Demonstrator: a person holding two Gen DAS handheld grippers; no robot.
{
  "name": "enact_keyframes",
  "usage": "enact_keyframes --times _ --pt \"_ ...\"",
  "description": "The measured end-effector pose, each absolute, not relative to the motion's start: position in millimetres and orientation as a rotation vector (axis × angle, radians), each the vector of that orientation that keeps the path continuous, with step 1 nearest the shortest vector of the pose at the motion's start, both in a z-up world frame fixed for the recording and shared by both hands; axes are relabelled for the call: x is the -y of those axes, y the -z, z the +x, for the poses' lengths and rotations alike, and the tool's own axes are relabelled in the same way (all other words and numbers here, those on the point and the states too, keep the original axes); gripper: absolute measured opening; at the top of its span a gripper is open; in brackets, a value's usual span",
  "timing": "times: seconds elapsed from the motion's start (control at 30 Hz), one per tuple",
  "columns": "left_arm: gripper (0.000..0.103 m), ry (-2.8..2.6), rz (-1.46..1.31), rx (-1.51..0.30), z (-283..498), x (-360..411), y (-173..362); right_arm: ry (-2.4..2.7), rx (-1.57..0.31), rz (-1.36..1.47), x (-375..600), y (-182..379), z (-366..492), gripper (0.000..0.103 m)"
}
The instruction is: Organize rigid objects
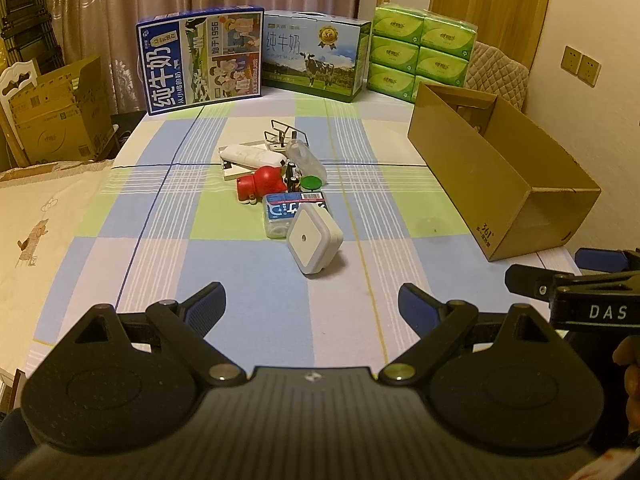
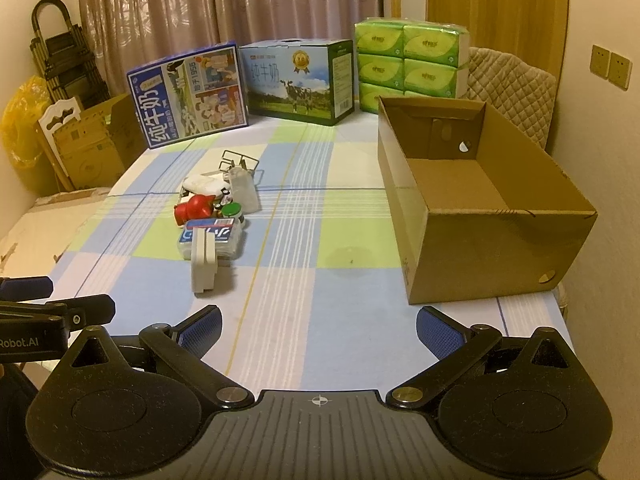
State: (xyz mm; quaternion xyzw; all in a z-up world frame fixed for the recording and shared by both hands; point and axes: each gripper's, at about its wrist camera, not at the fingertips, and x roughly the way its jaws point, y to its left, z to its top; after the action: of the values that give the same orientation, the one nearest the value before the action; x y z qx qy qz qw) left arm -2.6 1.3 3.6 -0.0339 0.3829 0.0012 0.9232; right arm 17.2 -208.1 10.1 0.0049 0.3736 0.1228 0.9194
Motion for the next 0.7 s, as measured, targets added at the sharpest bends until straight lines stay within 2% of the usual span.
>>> enact_keyframes --times 0.7 --pt "0.091 0.009 -0.073 -0.78 -2.9 -4.8 -6.4 -0.249 -0.767 0.011 207.6 -8.8 18.0 0.101"
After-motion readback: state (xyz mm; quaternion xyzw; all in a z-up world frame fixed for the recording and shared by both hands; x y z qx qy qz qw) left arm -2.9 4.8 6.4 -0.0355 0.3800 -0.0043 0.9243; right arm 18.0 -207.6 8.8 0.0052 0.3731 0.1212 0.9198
